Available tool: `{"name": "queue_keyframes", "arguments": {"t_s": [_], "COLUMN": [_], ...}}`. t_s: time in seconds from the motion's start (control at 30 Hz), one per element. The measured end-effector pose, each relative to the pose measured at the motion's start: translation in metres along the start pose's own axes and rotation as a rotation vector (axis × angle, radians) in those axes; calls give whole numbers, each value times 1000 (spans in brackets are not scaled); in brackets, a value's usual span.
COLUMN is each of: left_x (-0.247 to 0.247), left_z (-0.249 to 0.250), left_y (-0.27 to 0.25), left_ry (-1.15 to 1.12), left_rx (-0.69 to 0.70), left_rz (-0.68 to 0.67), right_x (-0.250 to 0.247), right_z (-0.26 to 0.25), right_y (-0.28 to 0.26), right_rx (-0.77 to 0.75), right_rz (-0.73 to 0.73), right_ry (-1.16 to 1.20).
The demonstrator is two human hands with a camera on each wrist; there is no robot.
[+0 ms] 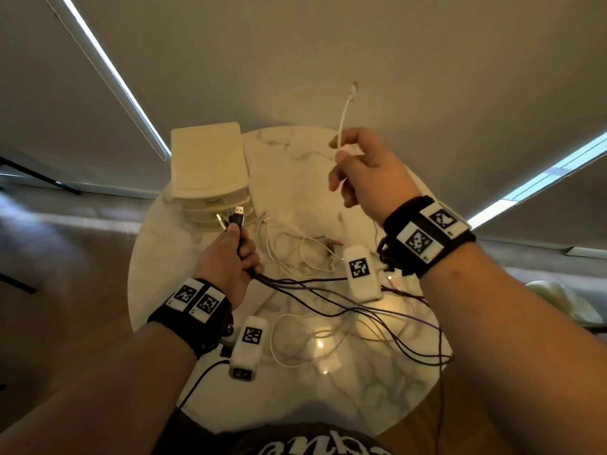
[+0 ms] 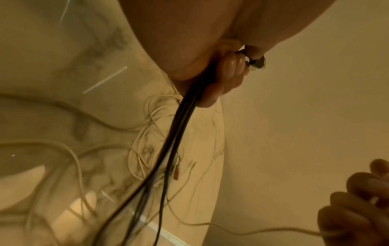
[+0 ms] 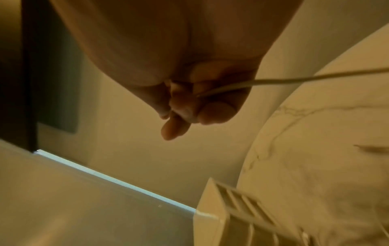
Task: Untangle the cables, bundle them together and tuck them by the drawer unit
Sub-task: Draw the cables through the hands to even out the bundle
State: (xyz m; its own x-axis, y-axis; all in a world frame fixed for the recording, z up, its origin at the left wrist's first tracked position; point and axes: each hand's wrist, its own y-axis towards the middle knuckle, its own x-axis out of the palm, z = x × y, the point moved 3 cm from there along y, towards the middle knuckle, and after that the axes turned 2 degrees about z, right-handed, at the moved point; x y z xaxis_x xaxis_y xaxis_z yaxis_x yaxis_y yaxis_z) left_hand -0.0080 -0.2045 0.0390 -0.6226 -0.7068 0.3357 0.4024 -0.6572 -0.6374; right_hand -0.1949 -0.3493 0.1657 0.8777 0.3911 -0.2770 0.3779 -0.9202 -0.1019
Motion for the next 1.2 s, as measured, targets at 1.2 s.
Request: {"name": "queue_keyframes", "arguments": {"t_s": [1.2], "left_x": [-14], "left_z": [29], "left_y": [-41], "left_ry": [-164], "left_rx": [150], "left_rz": [75], "right_x": [-54], "right_z": [144], "right_y": [-61], "right_rx": [161], "right_rz": [-112], "right_ry": [-748]}}
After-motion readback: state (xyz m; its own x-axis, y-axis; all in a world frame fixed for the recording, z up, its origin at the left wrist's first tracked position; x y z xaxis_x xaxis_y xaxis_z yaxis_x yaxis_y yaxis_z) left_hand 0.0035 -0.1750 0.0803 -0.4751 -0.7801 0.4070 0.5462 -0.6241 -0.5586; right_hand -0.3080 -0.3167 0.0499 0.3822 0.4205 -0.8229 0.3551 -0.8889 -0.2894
